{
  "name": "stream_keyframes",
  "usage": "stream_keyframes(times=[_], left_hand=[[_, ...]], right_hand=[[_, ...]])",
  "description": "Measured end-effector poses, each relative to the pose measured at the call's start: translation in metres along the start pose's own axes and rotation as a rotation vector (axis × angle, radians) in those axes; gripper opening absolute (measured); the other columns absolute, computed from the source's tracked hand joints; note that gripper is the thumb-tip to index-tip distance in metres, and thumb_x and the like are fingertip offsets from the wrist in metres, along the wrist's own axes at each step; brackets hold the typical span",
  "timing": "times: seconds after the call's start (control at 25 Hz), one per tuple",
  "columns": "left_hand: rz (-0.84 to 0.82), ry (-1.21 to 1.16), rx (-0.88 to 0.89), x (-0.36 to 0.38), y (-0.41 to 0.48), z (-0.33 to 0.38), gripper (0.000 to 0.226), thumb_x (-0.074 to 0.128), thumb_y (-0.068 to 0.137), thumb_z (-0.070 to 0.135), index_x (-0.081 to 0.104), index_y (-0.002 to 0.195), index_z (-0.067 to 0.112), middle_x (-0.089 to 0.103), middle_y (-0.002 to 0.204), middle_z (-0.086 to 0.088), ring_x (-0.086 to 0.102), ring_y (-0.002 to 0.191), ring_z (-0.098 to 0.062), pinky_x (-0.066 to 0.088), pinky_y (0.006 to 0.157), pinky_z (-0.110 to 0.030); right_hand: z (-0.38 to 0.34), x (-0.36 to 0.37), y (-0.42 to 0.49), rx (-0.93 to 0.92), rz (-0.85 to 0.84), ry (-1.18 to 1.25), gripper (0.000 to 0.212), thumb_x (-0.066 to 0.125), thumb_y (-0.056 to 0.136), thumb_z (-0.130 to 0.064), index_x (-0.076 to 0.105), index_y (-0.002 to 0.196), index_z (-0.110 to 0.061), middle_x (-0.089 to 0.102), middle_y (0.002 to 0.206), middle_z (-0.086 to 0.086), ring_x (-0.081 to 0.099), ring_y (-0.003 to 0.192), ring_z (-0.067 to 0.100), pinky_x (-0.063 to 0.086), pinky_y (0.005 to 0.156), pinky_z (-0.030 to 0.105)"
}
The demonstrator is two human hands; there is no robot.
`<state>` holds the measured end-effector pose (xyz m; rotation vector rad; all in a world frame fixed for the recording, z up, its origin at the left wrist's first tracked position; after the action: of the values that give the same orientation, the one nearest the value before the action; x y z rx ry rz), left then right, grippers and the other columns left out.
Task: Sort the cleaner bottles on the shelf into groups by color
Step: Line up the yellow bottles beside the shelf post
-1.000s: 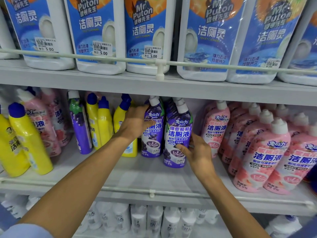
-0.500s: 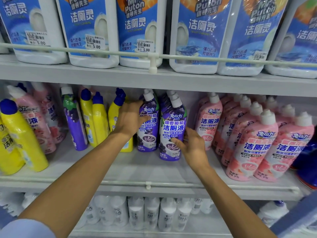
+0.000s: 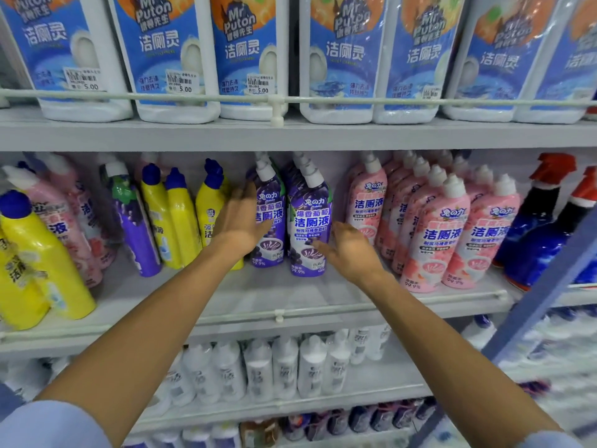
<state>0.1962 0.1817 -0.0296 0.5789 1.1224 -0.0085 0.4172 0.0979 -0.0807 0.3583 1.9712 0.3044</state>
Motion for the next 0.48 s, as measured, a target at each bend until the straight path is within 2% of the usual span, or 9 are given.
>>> stream_keyframes(times=[0.12,0.24,0.32,0.4,0.48], left_hand=[[-0.103,-0.027,0.095,-0.013,-0.031,-0.006,0.065,0.073,0.086,0.041,0.048,0.137,0.01,0.058,0.122,-0.018,0.055,0.116,-0.039,0.051,0.091,-0.046],[-0.338,0.07,0.175,-0.037,-0.074,-0.008,0.05,0.068,0.087,0.047,0.061,0.118,0.009,0.065,0.109,-0.014,0.061,0.108,-0.035,0.053,0.084,-0.044],[-0.467,0.154,0.232,-0.056,-0.108,-0.008,0.05,0.064,0.09,0.053,0.062,0.112,0.009,0.064,0.108,-0.012,0.06,0.106,-0.033,0.052,0.082,-0.043],[-0.48,0.211,0.27,-0.076,-0.143,-0.013,0.053,0.059,0.09,0.061,0.058,0.113,0.013,0.061,0.109,-0.01,0.056,0.108,-0.032,0.051,0.083,-0.044],[-0.445,0.24,0.272,-0.091,-0.177,-0.023,0.059,0.055,0.09,0.066,0.055,0.123,0.017,0.06,0.117,-0.009,0.053,0.115,-0.033,0.05,0.088,-0.046]], right_hand=[[-0.013,-0.017,-0.023,0.024,-0.135,-0.181,0.05,0.056,0.097,-0.052,0.053,0.119,-0.007,0.063,0.11,0.018,0.061,0.099,0.038,0.049,0.078,0.041],[-0.035,-0.023,-0.054,0.003,-0.218,-0.321,0.064,0.051,0.098,-0.056,0.047,0.136,-0.005,0.056,0.126,0.022,0.055,0.115,0.041,0.048,0.095,0.047],[-0.061,-0.026,-0.079,-0.052,-0.237,-0.371,0.071,0.048,0.098,-0.058,0.04,0.146,-0.005,0.048,0.139,0.021,0.049,0.125,0.041,0.045,0.102,0.048],[-0.094,-0.026,-0.103,-0.104,-0.25,-0.378,0.075,0.047,0.099,-0.057,0.033,0.152,-0.006,0.039,0.151,0.019,0.041,0.134,0.04,0.04,0.108,0.047],[-0.126,-0.024,-0.125,-0.15,-0.263,-0.366,0.076,0.047,0.099,-0.058,0.032,0.153,-0.007,0.035,0.155,0.017,0.036,0.139,0.039,0.037,0.112,0.048]])
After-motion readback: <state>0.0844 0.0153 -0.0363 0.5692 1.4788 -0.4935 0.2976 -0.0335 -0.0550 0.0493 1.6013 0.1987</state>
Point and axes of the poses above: each hand's wrist, its own y-axis towards the middle knuckle, its own x-axis out of the palm, z = x × y, the point moved 2 cm from there along y, towards the middle knuckle
